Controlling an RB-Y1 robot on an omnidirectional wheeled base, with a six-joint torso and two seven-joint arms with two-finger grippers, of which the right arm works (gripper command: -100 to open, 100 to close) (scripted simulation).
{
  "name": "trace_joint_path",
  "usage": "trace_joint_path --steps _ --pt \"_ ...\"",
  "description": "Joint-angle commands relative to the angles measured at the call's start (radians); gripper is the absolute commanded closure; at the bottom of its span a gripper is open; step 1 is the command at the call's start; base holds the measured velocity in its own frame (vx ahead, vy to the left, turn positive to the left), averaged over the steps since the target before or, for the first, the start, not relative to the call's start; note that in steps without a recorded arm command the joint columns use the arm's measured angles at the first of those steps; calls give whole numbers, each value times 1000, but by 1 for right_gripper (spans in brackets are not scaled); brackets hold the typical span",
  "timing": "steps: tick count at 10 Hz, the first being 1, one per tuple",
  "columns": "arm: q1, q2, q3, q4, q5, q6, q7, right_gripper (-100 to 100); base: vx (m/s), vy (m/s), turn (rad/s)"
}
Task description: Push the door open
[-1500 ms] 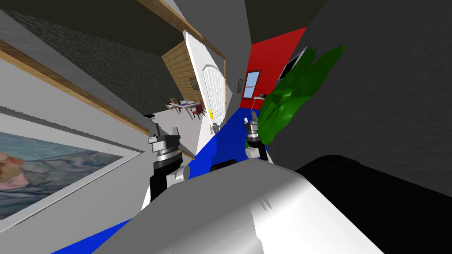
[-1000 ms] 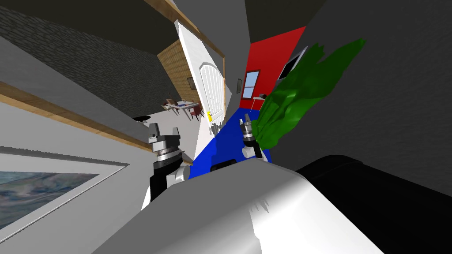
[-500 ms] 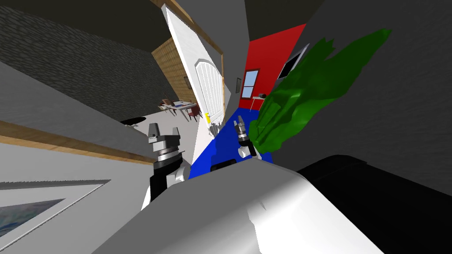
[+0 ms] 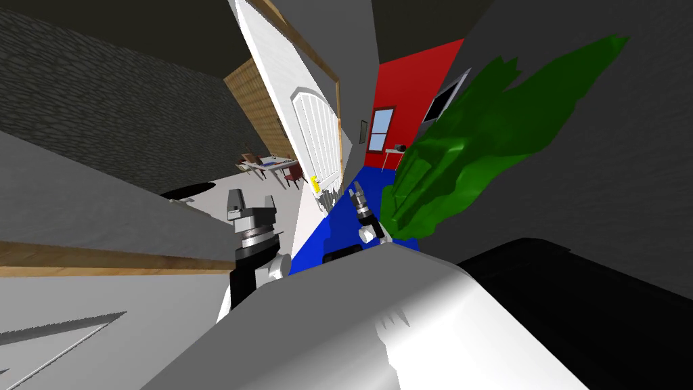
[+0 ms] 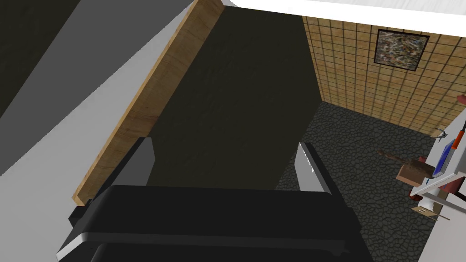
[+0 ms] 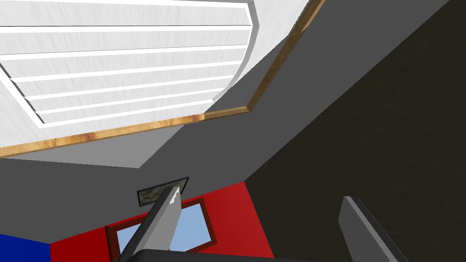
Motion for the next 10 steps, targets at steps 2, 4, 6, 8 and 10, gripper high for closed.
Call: trace_joint_path --steps 2,4,6,8,10 --pt "-27 -5 38 49 -2 -4 -14 -100 114 -4 -35" --pt "-59 -8 80 98 -3 -1 -27 -100 138 -17 -50" --pt "-82 -10 109 133 -5 1 -36 -100 109 -11 -41" --pt "-104 -11 138 167 -6 3 -45 -100 93 -9 -35" --pt "-127 -13 168 202 -7 5 -54 -100 104 -26 -37"
